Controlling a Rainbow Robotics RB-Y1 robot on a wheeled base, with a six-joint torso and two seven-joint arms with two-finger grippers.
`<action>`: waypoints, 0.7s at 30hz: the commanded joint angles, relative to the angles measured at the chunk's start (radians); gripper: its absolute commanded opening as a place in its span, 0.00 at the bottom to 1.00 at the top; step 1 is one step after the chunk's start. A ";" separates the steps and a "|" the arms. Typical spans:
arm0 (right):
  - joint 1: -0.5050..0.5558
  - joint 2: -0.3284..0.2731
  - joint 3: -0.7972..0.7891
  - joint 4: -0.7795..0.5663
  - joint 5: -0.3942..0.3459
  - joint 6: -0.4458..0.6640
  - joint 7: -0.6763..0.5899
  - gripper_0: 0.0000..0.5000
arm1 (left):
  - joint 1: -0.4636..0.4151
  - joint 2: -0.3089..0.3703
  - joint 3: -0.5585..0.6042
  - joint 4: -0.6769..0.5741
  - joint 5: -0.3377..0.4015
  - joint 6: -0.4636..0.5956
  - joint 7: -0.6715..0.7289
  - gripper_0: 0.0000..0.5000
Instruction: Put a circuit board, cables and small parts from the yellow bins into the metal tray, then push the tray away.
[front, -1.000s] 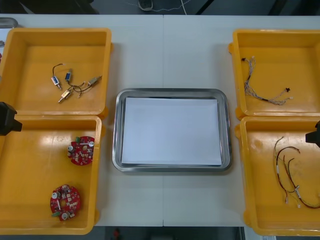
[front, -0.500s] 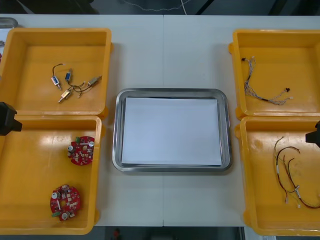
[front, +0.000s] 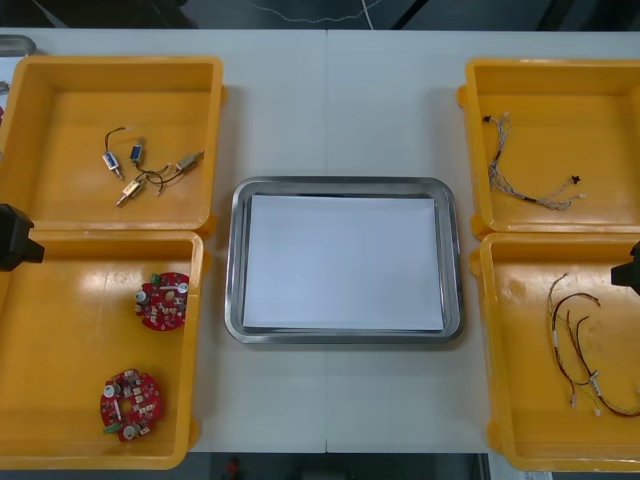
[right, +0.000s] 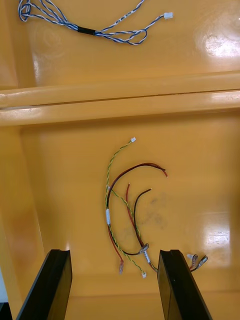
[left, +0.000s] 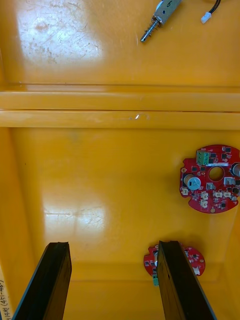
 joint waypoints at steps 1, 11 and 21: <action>0.017 -0.039 -0.016 -0.032 -0.007 0.001 -0.007 1.00 | 0.014 0.045 0.030 -0.025 0.002 0.006 -0.071 1.00; 0.017 -0.039 -0.016 -0.032 -0.007 0.001 -0.007 1.00 | 0.014 0.045 0.030 -0.025 0.002 0.006 -0.071 1.00; 0.017 -0.039 -0.016 -0.032 -0.007 0.001 -0.007 1.00 | 0.014 0.045 0.030 -0.025 0.002 0.006 -0.071 1.00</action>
